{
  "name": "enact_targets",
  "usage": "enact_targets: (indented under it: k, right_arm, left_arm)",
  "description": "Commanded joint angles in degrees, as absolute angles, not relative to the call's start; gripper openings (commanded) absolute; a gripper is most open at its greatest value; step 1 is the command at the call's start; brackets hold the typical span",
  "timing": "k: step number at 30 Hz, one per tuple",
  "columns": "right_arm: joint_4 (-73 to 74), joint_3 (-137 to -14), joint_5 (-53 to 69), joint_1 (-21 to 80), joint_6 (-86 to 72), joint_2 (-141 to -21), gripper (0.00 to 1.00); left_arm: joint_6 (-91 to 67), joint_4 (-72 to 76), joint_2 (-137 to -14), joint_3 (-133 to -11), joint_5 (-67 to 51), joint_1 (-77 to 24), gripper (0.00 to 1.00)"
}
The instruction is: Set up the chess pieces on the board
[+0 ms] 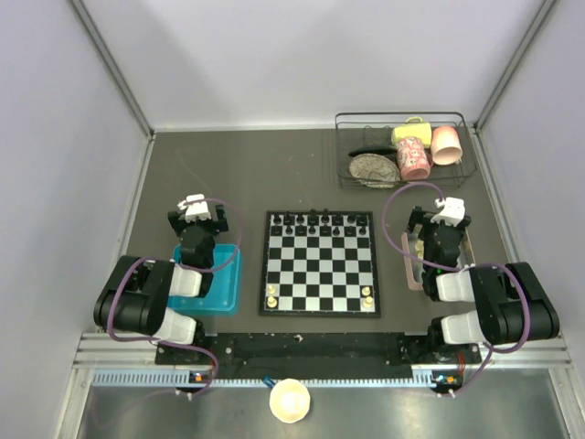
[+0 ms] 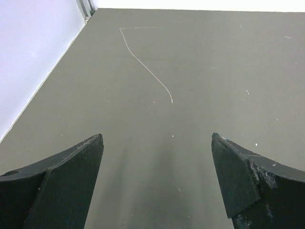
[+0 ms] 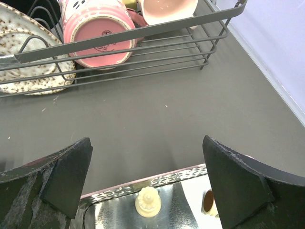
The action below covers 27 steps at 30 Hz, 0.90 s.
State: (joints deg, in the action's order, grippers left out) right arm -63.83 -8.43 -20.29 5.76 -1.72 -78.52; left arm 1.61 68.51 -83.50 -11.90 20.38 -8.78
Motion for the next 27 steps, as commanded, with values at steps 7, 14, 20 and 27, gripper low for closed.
enact_targets:
  k: [7, 14, 20, 27]
  right_arm:
    - [-65.5, -10.5, -21.1, 5.1, -3.5, -78.4, 0.99]
    - [-63.3, -11.0, -21.9, 5.0, -3.9, -76.6, 0.99]
    - [-40.8, -18.9, -29.5, 5.4, -7.5, -65.2, 0.99]
    - [-8.7, -34.9, -34.2, 5.4, -20.9, -58.3, 0.99]
  left_arm:
    - [1.7, 70.8, -82.4, -12.9, 20.1, -8.6, 0.99]
    - [2.5, 69.5, -78.3, -11.9, 22.5, -9.5, 0.99]
    - [-6.2, 32.9, -64.1, -27.5, 30.2, -10.0, 0.99]
    - [-11.1, 22.6, -60.5, -33.5, 31.2, -10.2, 0.99]
